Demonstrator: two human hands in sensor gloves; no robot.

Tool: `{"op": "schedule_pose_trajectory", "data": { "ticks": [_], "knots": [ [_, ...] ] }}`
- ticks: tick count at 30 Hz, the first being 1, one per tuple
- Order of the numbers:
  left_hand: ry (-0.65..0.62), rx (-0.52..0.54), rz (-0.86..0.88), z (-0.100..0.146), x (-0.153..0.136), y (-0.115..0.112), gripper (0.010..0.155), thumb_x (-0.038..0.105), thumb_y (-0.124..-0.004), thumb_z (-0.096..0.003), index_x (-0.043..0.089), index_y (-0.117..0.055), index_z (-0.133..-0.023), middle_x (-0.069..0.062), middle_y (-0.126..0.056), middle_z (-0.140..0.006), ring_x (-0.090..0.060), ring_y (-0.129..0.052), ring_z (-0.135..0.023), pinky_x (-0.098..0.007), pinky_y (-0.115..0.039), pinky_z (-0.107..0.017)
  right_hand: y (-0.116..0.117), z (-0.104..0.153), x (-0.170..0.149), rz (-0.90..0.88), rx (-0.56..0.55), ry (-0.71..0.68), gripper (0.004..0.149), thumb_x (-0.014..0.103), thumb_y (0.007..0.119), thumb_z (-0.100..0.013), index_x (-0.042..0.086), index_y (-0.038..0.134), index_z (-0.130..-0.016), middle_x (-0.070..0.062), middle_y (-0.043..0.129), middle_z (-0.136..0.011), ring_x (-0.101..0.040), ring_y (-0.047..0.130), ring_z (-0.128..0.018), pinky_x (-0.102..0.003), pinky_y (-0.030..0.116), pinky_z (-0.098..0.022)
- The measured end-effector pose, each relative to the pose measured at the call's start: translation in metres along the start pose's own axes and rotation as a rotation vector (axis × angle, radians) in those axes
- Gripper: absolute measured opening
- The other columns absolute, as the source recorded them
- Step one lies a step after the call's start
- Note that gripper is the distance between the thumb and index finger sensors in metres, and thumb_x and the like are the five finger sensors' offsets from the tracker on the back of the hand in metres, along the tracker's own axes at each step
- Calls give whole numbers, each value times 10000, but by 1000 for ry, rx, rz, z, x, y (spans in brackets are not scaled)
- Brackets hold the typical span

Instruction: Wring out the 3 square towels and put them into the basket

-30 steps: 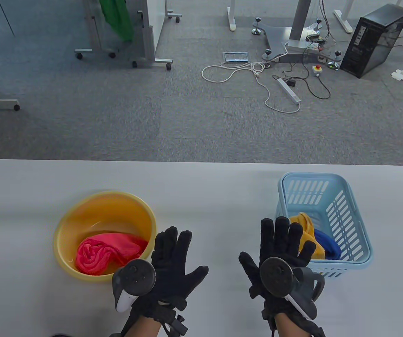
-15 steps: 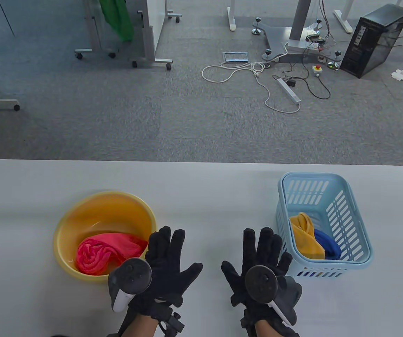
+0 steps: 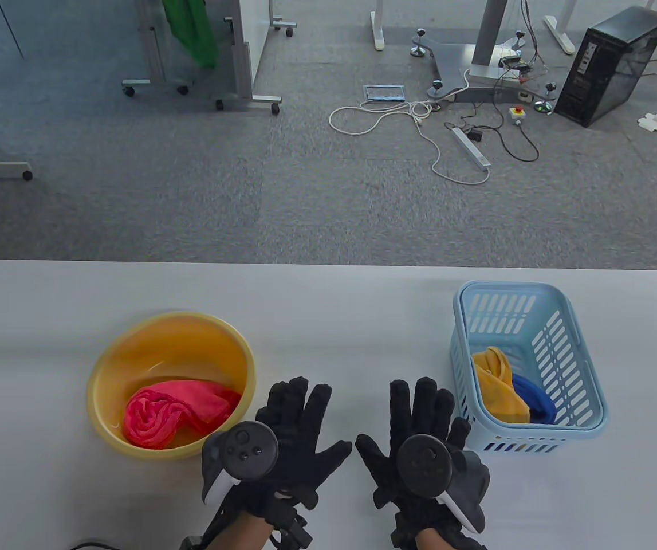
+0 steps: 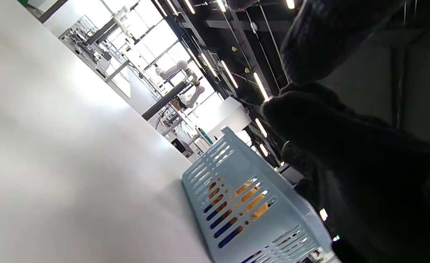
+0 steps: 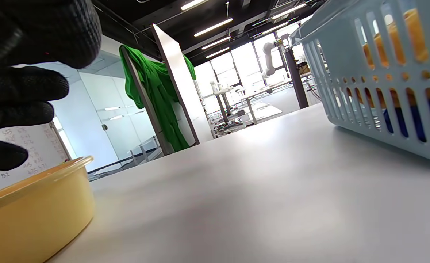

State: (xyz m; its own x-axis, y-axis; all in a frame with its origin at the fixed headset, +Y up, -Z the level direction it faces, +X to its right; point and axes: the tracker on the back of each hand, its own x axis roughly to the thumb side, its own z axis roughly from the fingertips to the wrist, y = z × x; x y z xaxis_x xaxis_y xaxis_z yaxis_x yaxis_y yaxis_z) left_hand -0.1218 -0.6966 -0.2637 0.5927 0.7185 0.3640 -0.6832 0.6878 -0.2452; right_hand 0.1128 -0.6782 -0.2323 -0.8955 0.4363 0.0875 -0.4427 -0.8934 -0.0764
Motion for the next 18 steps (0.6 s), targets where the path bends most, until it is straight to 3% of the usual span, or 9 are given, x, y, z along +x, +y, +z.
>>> {"op": "schedule_pose_trajectory", "data": {
  "ticks": [6,14,18],
  "knots": [
    [15,-41,-321,-11,1,32,830,498,-867,-561,298,-360,-1188,-193,-162,-1199,-501,-101,-1091,-774,-144,-662,-2,-1,-4,-22,41,20,948,586,811,-550,249,169,-1161,-227,81,-1169,-583,99,-1033,-807,142,-667],
    [57,-10,-483,-25,6,92,828,482,-895,-544,289,-408,-1185,-180,-190,-1209,-489,-109,-1102,-777,-143,-669,-10,1,-8,-37,36,37,946,584,810,-555,239,173,-1165,-241,84,-1168,-591,113,-1034,-811,145,-666],
    [94,22,-536,-32,6,133,831,489,-902,-537,295,-421,-1185,-176,-211,-1214,-488,-129,-1110,-780,-155,-672,-10,1,-8,-21,48,36,943,585,809,-555,234,185,-1168,-246,86,-1170,-593,126,-1037,-812,148,-665]
  ]
}}
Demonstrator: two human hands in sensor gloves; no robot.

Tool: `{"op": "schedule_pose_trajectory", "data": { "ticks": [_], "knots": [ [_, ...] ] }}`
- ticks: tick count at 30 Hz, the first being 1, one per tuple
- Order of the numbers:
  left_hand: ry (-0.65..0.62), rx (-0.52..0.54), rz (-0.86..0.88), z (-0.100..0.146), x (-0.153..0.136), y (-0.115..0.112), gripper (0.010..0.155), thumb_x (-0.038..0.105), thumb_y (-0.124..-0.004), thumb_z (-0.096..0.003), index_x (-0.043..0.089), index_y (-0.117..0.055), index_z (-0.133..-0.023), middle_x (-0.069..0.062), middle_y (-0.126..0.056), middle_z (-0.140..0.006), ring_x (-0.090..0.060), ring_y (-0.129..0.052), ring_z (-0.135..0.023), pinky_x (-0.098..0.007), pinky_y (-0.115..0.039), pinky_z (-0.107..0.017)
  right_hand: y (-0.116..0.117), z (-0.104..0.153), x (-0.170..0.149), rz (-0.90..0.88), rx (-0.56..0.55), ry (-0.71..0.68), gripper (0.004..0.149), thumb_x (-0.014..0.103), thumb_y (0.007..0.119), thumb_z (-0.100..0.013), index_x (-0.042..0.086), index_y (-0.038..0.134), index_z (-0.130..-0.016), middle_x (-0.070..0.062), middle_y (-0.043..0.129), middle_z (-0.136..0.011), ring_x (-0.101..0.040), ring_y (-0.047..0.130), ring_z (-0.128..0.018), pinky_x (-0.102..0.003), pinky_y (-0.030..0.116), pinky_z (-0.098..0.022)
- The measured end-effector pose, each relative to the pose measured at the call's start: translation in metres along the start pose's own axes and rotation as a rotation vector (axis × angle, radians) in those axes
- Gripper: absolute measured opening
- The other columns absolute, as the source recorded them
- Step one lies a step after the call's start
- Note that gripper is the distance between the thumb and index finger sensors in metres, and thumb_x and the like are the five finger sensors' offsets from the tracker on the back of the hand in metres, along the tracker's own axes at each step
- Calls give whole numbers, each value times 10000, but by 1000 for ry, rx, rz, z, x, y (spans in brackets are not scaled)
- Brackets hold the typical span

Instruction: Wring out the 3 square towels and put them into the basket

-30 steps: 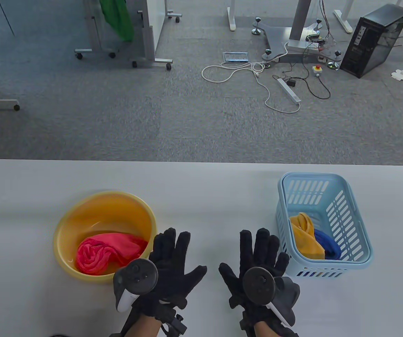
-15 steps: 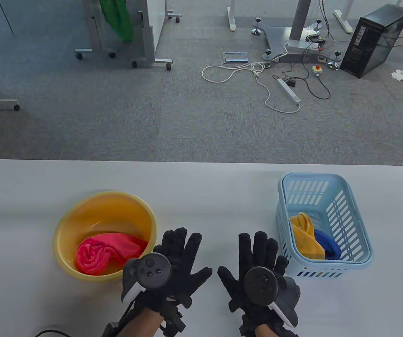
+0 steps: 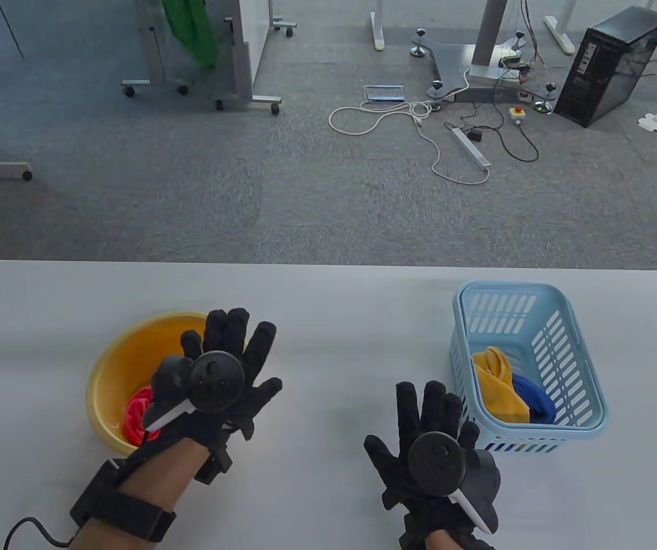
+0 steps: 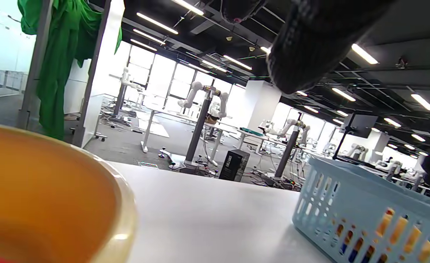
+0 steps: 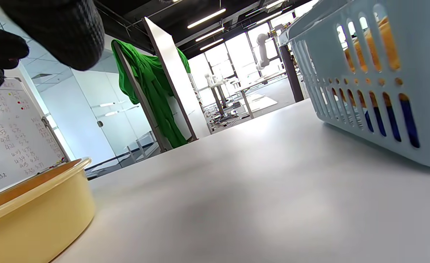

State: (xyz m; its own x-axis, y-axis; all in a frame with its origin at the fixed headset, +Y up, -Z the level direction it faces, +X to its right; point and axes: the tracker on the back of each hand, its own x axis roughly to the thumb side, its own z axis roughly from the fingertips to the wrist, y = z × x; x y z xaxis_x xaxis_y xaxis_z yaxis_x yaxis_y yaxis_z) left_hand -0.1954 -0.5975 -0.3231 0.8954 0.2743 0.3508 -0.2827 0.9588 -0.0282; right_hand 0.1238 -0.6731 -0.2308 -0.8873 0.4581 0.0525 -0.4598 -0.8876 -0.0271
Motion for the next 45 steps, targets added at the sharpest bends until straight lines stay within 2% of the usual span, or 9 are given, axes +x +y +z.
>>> {"op": "schedule_pose_trajectory", "data": {
  "ticks": [6,8,17,25,29,31,36,39,45],
  "knots": [
    [94,-51,-196,-16,-37,14,909,508,-922,-510,345,-323,-1173,-139,-151,-1215,-478,-133,-1124,-788,-168,-680,0,2,6,-26,1,-28,943,596,796,-554,223,185,-1168,-253,93,-1171,-596,140,-1038,-816,152,-661],
    [167,-130,-267,-21,-49,11,935,530,-931,-490,366,-308,-1167,-114,-121,-1215,-454,-102,-1132,-781,-144,-688,0,3,8,-22,1,-38,942,597,794,-555,222,186,-1169,-252,98,-1174,-596,143,-1039,-817,154,-661],
    [287,-401,-342,-41,-86,-36,909,545,-956,-455,357,-426,-1169,-120,-249,-1234,-447,-160,-1147,-785,-155,-687,6,0,7,-19,34,-33,940,594,795,-556,210,199,-1173,-258,112,-1176,-599,150,-1039,-816,149,-660],
    [302,-580,-306,-65,-88,-66,925,511,-986,-447,355,-427,-1168,-123,-305,-1239,-453,-206,-1148,-790,-166,-686,10,-2,9,4,58,-32,940,591,798,-556,210,200,-1173,-257,103,-1173,-597,144,-1039,-815,149,-661],
    [323,-772,-277,-78,-87,-84,863,510,-988,-447,321,-543,-1163,-122,-433,-1240,-455,-271,-1159,-793,-202,-688,13,-3,7,3,51,-33,938,587,800,-556,200,210,-1173,-257,105,-1172,-595,146,-1039,-814,148,-662],
    [348,-791,-255,-82,-89,-90,858,487,-1000,-451,313,-554,-1163,-128,-436,-1240,-460,-243,-1157,-794,-176,-686,15,-3,8,3,44,-46,932,585,804,-553,197,228,-1174,-253,117,-1175,-589,158,-1044,-813,152,-663],
    [371,-867,-374,-85,-92,-109,876,518,-1012,-431,296,-578,-1159,-128,-465,-1237,-463,-278,-1159,-801,-190,-684,19,-4,11,14,62,-52,931,585,805,-551,198,232,-1175,-256,122,-1176,-590,164,-1045,-813,155,-663],
    [394,-871,-409,-84,-96,-119,856,516,-1008,-433,221,-623,-1139,-128,-583,-1203,-456,-375,-1155,-805,-225,-683,20,-5,10,6,70,-49,931,583,803,-552,189,234,-1174,-257,123,-1175,-590,165,-1044,-814,153,-663],
    [408,-805,-407,-84,-103,-125,526,382,-953,-498,194,-868,-981,-122,-873,-1016,-423,-653,-1080,-790,-335,-689,18,-4,10,-28,34,-77,918,575,812,-548,182,270,-1176,-256,165,-1183,-584,205,-1056,-814,158,-667]
  ]
}}
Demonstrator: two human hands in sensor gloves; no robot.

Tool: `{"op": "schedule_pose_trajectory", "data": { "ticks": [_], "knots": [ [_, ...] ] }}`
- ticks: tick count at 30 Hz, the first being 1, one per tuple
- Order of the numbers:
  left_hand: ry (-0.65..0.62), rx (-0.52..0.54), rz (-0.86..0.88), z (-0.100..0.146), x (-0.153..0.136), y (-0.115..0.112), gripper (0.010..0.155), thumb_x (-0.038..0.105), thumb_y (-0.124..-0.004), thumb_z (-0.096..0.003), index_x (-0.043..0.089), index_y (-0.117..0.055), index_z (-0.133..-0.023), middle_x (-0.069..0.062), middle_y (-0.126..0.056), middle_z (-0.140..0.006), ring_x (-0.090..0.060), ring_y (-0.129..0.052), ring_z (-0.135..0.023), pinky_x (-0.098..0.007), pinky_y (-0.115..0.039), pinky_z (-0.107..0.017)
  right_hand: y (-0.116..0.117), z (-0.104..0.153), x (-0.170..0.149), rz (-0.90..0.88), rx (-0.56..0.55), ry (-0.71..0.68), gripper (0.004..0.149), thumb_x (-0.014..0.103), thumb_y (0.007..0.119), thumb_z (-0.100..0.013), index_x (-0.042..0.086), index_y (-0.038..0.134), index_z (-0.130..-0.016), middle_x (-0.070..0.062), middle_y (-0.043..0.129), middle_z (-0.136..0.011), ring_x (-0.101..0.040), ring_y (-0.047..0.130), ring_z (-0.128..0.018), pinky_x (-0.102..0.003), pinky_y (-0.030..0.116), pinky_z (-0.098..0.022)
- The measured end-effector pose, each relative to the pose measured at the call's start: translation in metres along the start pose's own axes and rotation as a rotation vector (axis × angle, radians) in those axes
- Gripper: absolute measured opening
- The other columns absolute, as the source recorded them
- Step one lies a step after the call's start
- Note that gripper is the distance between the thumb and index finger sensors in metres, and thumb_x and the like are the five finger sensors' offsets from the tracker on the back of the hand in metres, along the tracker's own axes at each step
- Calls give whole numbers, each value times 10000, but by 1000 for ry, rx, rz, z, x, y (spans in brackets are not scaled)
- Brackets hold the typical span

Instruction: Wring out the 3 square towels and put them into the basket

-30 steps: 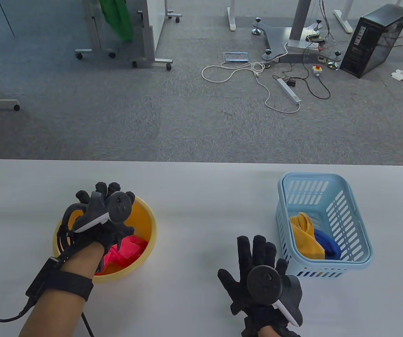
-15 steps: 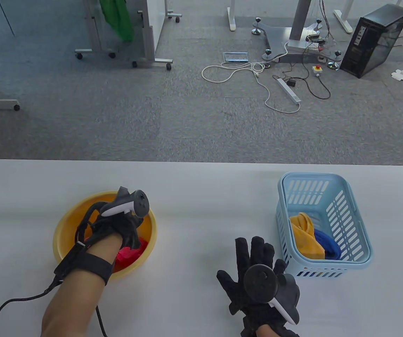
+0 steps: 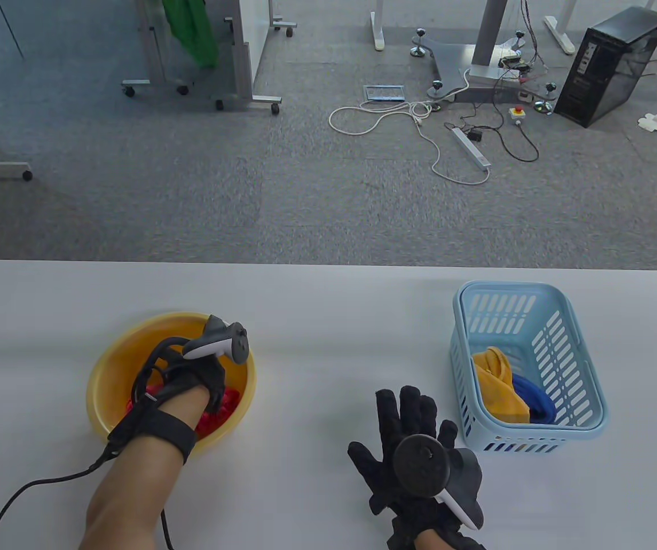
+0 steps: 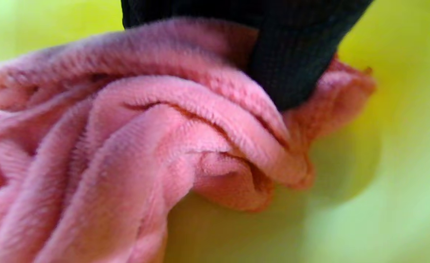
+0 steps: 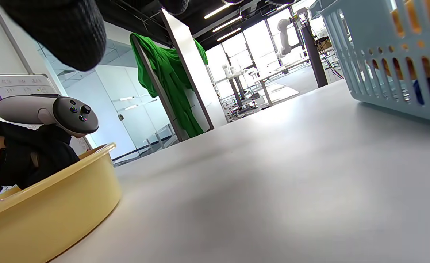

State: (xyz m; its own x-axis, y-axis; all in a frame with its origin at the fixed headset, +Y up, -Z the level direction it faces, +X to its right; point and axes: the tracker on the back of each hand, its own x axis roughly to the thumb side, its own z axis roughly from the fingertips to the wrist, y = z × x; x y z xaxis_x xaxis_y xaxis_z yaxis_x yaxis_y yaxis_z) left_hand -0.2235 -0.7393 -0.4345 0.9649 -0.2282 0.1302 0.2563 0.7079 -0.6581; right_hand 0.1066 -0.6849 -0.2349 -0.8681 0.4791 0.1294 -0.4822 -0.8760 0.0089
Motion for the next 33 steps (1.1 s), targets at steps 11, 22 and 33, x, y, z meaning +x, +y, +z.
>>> {"op": "schedule_pose_trajectory", "data": {
  "ticks": [11,22,33],
  "knots": [
    [-25,103,191,19,-29,11,466,365,-840,-544,216,-867,-985,-95,-880,-1030,-414,-719,-1044,-773,-402,-692,0,1,2,-27,-29,-35,897,568,818,-543,170,320,-1174,-255,242,-1191,-583,266,-1062,-816,171,-668],
    [-78,183,374,42,-51,18,473,321,-815,-541,211,-846,-1000,-124,-921,-975,-427,-886,-909,-711,-596,-652,-2,3,3,-33,-25,-43,873,567,820,-542,156,376,-1172,-264,314,-1188,-586,349,-1058,-820,184,-667],
    [-113,339,468,65,-65,23,433,343,-810,-527,187,-830,-930,-136,-1028,-783,-430,-1030,-691,-666,-693,-604,-3,3,4,-41,-12,-54,863,567,819,-544,149,397,-1171,-265,345,-1187,-586,368,-1056,-823,188,-665]
  ]
}}
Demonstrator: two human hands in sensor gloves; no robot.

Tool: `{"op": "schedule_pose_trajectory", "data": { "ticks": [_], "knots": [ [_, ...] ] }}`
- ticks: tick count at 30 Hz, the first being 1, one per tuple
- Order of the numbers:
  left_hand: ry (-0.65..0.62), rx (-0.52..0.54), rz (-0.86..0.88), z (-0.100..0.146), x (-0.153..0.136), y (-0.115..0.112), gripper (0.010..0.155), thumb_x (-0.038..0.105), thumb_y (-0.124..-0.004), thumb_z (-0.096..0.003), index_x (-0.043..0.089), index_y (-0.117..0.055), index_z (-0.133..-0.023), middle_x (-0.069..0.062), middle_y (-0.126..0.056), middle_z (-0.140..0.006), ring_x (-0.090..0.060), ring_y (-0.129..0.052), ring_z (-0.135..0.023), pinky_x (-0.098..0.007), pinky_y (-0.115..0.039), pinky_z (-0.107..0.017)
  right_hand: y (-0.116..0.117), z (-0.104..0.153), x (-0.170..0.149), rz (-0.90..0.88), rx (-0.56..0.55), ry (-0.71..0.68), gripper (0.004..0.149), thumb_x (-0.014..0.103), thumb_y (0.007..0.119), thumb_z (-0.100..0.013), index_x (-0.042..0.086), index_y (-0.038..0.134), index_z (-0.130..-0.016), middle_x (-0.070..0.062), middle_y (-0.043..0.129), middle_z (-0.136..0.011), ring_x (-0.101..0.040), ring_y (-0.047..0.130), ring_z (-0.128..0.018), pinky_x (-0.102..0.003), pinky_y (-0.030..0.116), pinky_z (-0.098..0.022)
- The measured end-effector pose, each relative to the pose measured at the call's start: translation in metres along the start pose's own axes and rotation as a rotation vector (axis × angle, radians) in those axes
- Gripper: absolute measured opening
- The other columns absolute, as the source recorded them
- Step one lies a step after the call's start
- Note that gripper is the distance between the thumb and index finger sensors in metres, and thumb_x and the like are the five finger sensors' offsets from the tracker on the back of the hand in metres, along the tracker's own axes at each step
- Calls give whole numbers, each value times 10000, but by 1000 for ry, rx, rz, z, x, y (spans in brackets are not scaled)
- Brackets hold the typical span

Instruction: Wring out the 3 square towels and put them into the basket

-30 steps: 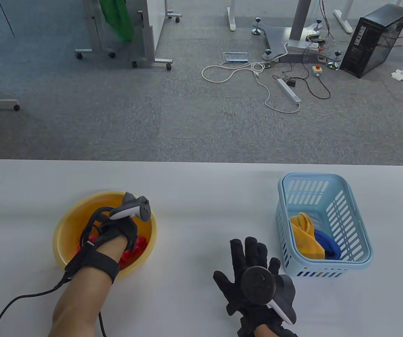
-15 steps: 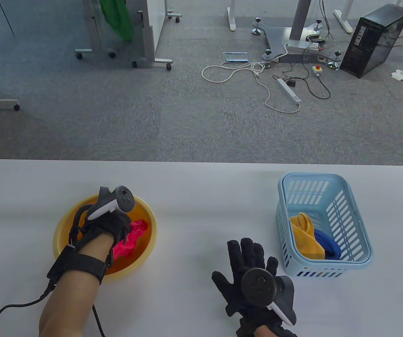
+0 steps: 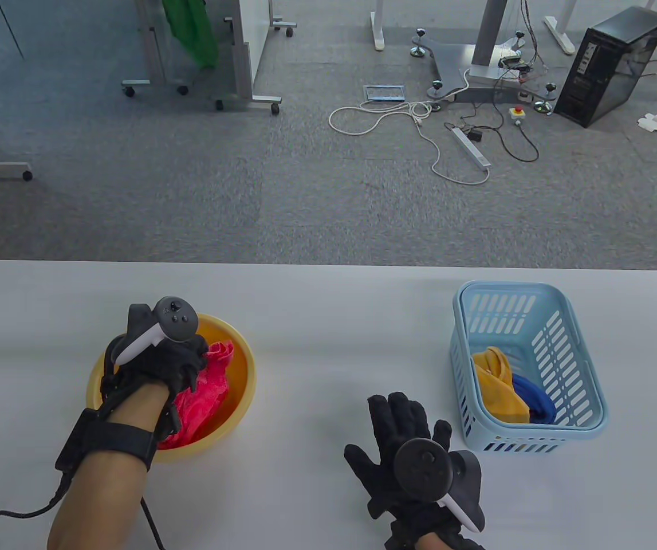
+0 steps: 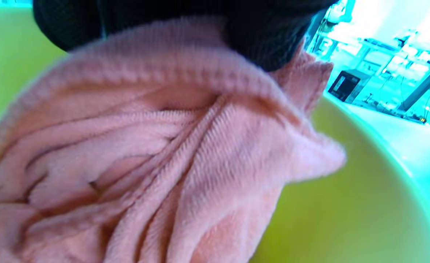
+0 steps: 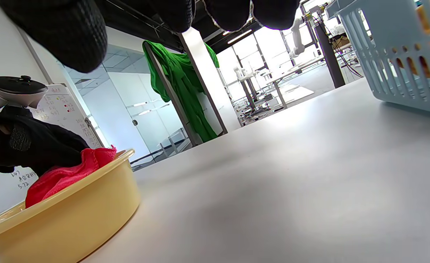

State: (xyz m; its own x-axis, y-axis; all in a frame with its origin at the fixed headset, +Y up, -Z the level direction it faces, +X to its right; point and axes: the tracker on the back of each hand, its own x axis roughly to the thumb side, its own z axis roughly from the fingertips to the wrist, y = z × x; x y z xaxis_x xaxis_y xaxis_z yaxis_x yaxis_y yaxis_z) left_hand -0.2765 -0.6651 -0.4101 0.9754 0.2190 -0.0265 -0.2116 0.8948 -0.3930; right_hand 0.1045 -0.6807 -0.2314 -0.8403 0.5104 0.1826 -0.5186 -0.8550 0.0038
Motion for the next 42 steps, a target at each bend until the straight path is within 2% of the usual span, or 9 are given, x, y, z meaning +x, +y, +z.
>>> {"op": "schedule_pose_trajectory", "data": {
  "ticks": [5,10,15,18,21,22,28,35,42],
  "knots": [
    [-9,51,-6,9,0,6,427,343,-842,-515,187,-894,-909,-141,-1032,-792,-436,-1023,-702,-664,-696,-603,-1,1,1,-6,-1,-5,860,567,819,-545,147,404,-1170,-266,356,-1186,-586,375,-1056,-823,189,-665],
    [-61,160,-38,20,4,14,408,301,-951,-455,220,-992,-853,-126,-1064,-759,-408,-1047,-672,-654,-711,-601,-3,2,0,-20,-2,-4,854,566,819,-545,142,418,-1168,-270,432,-1172,-579,431,-1049,-825,197,-665],
    [-77,183,-23,26,7,17,407,230,-937,-462,231,-964,-868,-118,-1049,-754,-385,-1057,-640,-630,-733,-591,-6,4,0,-30,-13,-7,851,567,819,-546,143,420,-1167,-271,432,-1173,-581,431,-1048,-825,197,-666],
    [-63,165,-29,28,8,17,513,229,-935,-464,272,-875,-972,-110,-1035,-765,-375,-1056,-633,-622,-742,-584,-6,4,0,-31,-12,-12,853,568,819,-545,143,419,-1167,-271,429,-1174,-582,430,-1048,-826,198,-665],
    [-64,211,-28,32,8,19,401,257,-957,-451,266,-982,-851,-112,-1052,-730,-364,-1064,-593,-624,-747,-575,-6,4,1,-34,-14,-18,852,568,819,-545,144,421,-1167,-271,425,-1175,-581,428,-1049,-825,198,-666],
    [-63,209,-24,33,7,20,392,271,-961,-450,256,-990,-841,-110,-1055,-718,-359,-1065,-581,-624,-747,-574,-6,4,1,-32,-14,-19,852,568,819,-547,144,418,-1168,-270,425,-1175,-581,427,-1050,-826,199,-666],
    [-36,226,-2,41,6,28,409,288,-887,-487,214,-936,-886,-105,-1022,-749,-369,-1044,-614,-630,-736,-576,-10,6,0,-44,-24,-22,853,568,819,-546,143,420,-1168,-272,424,-1175,-582,427,-1049,-826,200,-666],
    [-30,322,75,58,12,53,428,281,-833,-505,202,-867,-924,-116,-972,-824,-386,-1023,-657,-626,-732,-576,-13,8,1,-56,-34,-31,854,568,818,-548,141,417,-1169,-273,417,-1176,-583,421,-1050,-825,202,-668],
    [-51,465,247,83,20,94,429,282,-830,-509,189,-856,-928,-138,-978,-823,-363,-1053,-578,-594,-777,-522,-15,9,2,-62,-44,-38,854,570,818,-547,144,417,-1170,-273,410,-1178,-584,417,-1051,-826,204,-669]
  ]
}}
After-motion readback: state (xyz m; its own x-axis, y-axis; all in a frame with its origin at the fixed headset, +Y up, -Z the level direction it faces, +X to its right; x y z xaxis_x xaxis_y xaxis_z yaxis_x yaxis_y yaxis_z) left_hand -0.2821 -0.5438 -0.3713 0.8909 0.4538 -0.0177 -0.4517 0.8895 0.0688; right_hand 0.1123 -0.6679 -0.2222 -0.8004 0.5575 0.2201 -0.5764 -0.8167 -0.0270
